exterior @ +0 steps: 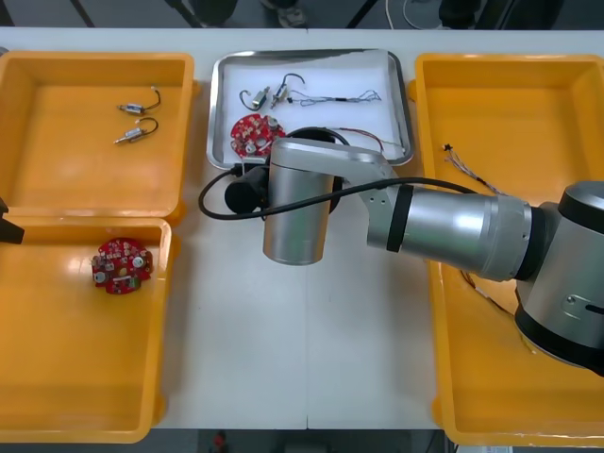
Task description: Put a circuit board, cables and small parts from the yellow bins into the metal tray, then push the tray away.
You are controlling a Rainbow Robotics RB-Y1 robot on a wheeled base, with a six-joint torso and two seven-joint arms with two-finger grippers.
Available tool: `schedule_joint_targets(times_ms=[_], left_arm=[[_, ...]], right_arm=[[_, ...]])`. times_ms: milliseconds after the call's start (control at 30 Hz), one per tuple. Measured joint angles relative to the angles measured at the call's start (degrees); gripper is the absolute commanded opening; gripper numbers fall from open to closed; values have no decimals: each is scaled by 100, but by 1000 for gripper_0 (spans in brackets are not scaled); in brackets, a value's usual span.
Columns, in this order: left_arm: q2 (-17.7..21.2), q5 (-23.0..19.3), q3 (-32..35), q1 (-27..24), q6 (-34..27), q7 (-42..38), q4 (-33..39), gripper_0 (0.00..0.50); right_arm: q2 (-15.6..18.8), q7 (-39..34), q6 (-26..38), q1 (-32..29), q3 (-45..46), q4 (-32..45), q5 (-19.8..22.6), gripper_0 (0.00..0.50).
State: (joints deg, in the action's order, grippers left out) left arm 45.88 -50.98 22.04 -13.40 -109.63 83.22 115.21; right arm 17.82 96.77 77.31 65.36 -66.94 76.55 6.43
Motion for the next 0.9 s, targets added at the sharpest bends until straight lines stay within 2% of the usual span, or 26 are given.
schedule_joint_targets(times_ms=[267,633,667,700,733,767,833,900], left_arm=[[0,0,0,0,0,0,0,500],[0,0,0,0,0,0,0,500],[0,0,0,0,0,0,0,500],[0,0,0,0,0,0,0,500],[0,0,0,0,0,0,0,500],[0,0,0,0,0,0,0,500],[0,0,0,0,0,0,0,500],[0,0,0,0,0,-1,0,500]], right_arm=[[-92,0,-228,119,85,-420,83,0],[-99,11,-378,140,187,-495,173,0],[-99,24,-379,140,187,-495,173,37],[-99,48,-379,140,187,-495,173,190],[-99,89,-379,140,187,-495,173,231],[-99,145,-380,140,187,-495,173,358],[-99,225,-380,140,187,-496,174,500],[-99,225,-380,141,187,-496,175,500]])
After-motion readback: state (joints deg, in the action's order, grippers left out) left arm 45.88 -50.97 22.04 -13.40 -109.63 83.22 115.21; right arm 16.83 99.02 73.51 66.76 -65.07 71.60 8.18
